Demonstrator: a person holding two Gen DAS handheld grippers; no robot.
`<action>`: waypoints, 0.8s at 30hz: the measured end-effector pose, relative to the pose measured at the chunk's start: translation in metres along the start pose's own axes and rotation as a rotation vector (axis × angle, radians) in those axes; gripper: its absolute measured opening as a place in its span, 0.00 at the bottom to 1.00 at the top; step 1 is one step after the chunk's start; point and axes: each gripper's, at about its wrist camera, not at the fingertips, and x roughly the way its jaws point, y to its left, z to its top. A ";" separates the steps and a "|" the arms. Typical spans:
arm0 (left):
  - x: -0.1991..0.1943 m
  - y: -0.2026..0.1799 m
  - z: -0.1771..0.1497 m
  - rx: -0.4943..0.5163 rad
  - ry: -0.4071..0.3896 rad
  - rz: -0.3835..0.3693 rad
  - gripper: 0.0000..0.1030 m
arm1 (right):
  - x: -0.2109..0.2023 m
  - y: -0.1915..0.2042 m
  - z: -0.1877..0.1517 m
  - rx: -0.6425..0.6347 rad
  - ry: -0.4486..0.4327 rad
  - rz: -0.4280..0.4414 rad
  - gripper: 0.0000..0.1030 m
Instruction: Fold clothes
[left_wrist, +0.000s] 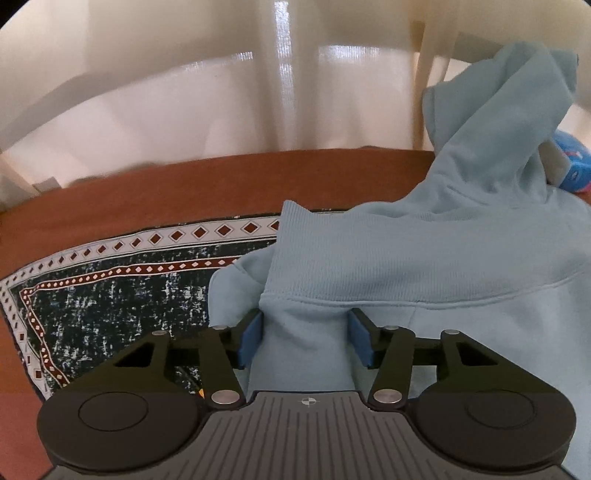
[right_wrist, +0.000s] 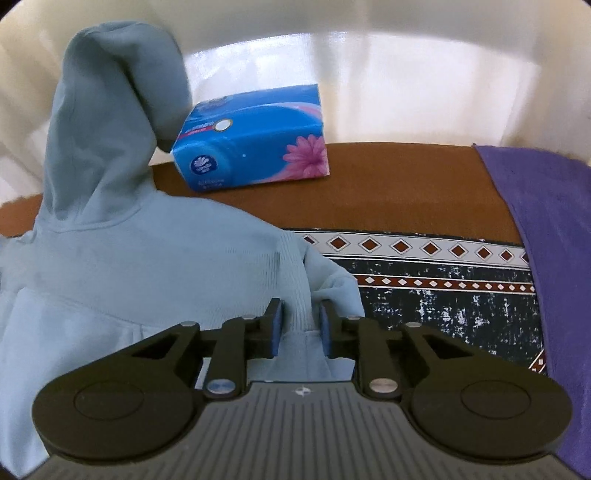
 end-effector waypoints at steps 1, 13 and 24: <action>-0.008 0.003 0.004 -0.022 -0.007 -0.006 0.65 | -0.007 0.001 0.004 0.006 -0.013 -0.010 0.36; -0.061 -0.060 0.046 -0.033 -0.142 -0.241 0.84 | -0.079 0.082 0.103 -0.103 -0.318 0.199 0.57; -0.022 -0.092 0.029 0.000 -0.046 -0.303 0.84 | -0.011 0.143 0.143 -0.530 -0.299 0.024 0.69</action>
